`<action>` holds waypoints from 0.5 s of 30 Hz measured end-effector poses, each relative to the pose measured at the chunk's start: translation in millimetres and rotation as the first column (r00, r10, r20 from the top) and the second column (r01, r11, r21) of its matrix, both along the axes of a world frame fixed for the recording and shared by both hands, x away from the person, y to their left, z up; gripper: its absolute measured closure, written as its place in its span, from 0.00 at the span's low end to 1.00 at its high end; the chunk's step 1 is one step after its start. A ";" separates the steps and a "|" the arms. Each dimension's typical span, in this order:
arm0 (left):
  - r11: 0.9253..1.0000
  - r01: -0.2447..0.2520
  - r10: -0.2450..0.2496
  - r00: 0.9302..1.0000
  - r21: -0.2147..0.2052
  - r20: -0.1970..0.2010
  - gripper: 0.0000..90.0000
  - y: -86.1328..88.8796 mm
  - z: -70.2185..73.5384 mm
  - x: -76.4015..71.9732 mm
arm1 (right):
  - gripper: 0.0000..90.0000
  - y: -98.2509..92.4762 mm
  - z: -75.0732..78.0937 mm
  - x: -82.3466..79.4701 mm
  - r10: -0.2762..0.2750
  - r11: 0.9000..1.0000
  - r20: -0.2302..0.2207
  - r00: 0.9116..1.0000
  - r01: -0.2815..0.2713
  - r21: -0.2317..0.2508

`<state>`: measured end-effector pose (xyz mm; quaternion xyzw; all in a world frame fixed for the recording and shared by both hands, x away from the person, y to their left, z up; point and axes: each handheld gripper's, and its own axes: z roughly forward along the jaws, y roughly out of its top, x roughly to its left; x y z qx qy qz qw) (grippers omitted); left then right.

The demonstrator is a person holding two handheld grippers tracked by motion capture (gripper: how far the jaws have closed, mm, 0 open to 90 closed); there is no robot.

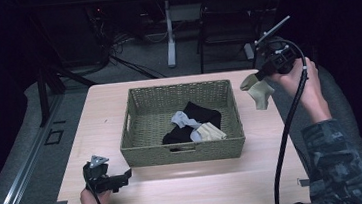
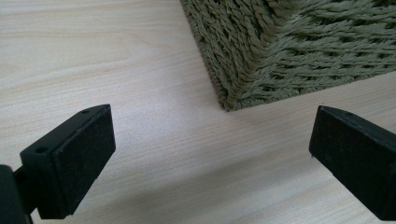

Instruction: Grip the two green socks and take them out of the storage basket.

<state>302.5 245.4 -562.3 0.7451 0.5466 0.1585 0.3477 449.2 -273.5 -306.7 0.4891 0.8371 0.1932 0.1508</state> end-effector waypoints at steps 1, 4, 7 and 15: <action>1.000 0.000 0.000 1.000 0.000 0.001 0.00 0.0 0.0 0.0 | 0.97 -3.0 -4.8 -0.1 -0.015 1.000 -0.006 1.000 0.015 0.015; 1.000 0.000 0.000 1.000 0.000 0.001 0.00 0.0 0.1 -0.1 | 0.97 -11.0 -18.2 0.7 -0.029 0.999 -0.025 0.999 0.030 0.017; 1.000 0.002 -0.002 1.000 0.000 -0.001 0.00 0.3 0.0 0.1 | 0.97 -17.6 -38.0 2.3 -0.055 0.998 -0.050 0.997 0.055 0.007; 1.000 0.000 0.000 1.000 -0.001 -0.001 0.00 0.4 -0.4 0.3 | 0.97 -28.0 -77.4 3.6 -0.084 0.996 -0.105 0.991 0.083 -0.006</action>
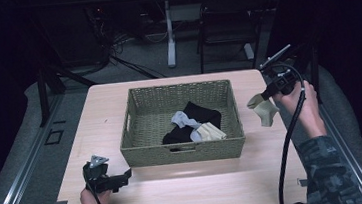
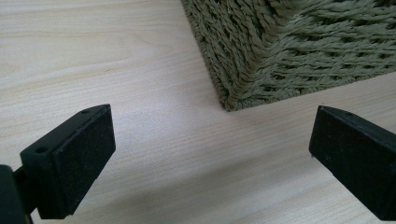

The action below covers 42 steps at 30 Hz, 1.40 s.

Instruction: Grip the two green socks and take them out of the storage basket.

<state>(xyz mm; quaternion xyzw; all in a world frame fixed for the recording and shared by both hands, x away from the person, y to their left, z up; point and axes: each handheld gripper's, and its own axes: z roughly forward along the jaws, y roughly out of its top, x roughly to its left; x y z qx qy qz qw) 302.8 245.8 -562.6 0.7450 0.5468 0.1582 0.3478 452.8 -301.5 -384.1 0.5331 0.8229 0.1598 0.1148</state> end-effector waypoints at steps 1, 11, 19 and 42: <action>1.000 0.000 0.000 1.000 0.000 0.000 0.00 0.0 0.0 0.0 | 0.97 0.0 0.0 0.0 0.000 1.000 0.000 1.000 0.000 0.000; 1.000 0.001 -0.001 1.000 0.000 -0.001 0.00 -0.1 0.0 -0.1 | 0.97 -1.5 -49.5 2.7 -0.004 1.000 -0.072 0.997 0.004 -0.005; 1.000 0.002 -0.002 1.000 0.000 -0.001 0.00 -0.2 -0.1 -0.1 | 0.96 -1.7 -80.5 7.8 -0.007 1.000 -0.127 0.992 0.007 0.005; 1.000 0.000 0.000 1.000 0.003 0.001 0.00 -1.6 -0.3 -0.1 | 0.44 -1.1 -37.7 2.3 0.035 0.997 -0.078 0.996 -0.030 0.064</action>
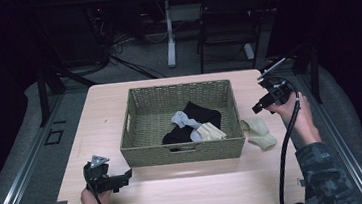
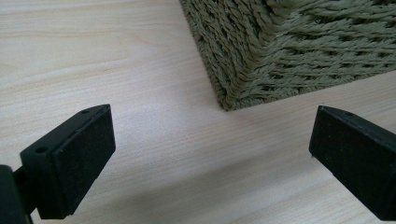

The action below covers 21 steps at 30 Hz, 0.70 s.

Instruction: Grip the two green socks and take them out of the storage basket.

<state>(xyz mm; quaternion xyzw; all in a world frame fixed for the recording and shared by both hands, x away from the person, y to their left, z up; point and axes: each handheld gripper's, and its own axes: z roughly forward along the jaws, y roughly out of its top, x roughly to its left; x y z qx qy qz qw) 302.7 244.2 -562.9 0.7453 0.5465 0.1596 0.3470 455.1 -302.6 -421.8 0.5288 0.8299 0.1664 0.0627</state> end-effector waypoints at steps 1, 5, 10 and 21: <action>1.000 -0.001 0.001 1.000 0.000 -0.001 0.00 0.0 0.0 -0.1 | 0.41 2.0 4.6 -0.7 -0.003 1.000 0.011 1.000 0.003 0.006; 1.000 -0.001 0.001 1.000 0.000 -0.004 0.00 0.8 0.0 0.1 | 0.28 7.3 22.2 -1.7 0.015 1.000 0.037 0.999 -0.015 0.012; 1.000 -0.007 0.007 1.000 -0.002 -0.004 0.00 1.5 -0.8 0.5 | 0.18 13.7 36.6 -1.1 0.041 0.999 0.055 0.998 -0.041 0.010; 1.000 -0.003 0.003 1.000 -0.004 0.000 0.00 0.8 0.2 -0.3 | 0.04 49.7 64.4 -3.1 0.133 0.990 0.095 0.987 -0.136 0.031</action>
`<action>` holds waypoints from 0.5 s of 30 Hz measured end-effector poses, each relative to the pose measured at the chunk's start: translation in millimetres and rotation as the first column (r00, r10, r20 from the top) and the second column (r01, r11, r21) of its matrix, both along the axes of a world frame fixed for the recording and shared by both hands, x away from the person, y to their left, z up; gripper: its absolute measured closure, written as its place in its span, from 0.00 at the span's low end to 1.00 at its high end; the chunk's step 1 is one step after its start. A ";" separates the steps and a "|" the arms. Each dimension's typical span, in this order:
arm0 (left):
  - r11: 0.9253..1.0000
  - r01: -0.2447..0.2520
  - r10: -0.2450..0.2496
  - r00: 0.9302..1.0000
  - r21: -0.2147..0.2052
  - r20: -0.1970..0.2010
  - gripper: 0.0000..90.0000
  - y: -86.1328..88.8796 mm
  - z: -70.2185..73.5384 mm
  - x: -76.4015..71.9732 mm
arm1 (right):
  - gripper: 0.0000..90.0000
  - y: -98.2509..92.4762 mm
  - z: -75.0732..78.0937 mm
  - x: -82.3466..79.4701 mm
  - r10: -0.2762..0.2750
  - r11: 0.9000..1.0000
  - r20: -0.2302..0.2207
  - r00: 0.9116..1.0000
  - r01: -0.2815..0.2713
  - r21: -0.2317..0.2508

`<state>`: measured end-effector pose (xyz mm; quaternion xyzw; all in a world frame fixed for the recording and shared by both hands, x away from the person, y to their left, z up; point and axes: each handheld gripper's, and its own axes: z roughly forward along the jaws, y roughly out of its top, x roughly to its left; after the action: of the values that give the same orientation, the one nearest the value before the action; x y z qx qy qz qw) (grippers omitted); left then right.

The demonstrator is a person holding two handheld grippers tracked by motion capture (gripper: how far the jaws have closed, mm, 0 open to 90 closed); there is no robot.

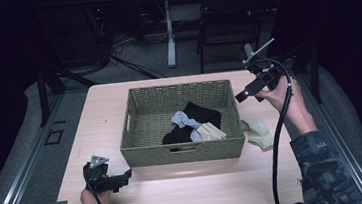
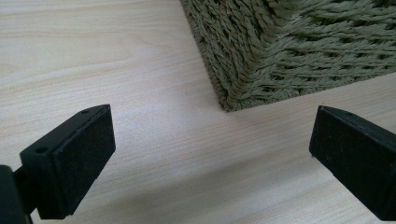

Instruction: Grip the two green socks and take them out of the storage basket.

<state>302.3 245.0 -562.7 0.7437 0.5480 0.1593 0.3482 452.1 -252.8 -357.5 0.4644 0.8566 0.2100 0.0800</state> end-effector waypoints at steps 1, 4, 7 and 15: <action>1.000 0.000 0.000 1.000 -0.001 0.001 0.00 0.0 0.0 0.0 | 0.04 2.7 0.7 0.2 0.002 1.000 0.002 1.000 -0.002 0.008; 1.000 0.001 -0.001 1.000 -0.002 0.000 0.00 0.1 -0.2 0.3 | 0.03 12.9 2.6 1.7 0.023 1.000 0.006 1.000 -0.023 0.016; 1.000 0.001 -0.001 1.000 -0.002 -0.002 0.00 0.1 -0.8 0.9 | 0.00 22.9 3.0 4.6 0.048 0.999 -0.003 0.999 -0.048 0.019; 1.000 0.000 0.000 1.000 -0.002 0.003 0.00 0.0 0.1 0.3 | 0.02 55.8 -4.4 11.3 0.121 0.992 -0.033 0.992 -0.121 0.027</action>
<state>302.6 244.9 -562.6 0.7432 0.5476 0.1598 0.3496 463.3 -197.0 -361.9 0.4162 0.8818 0.2170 0.0468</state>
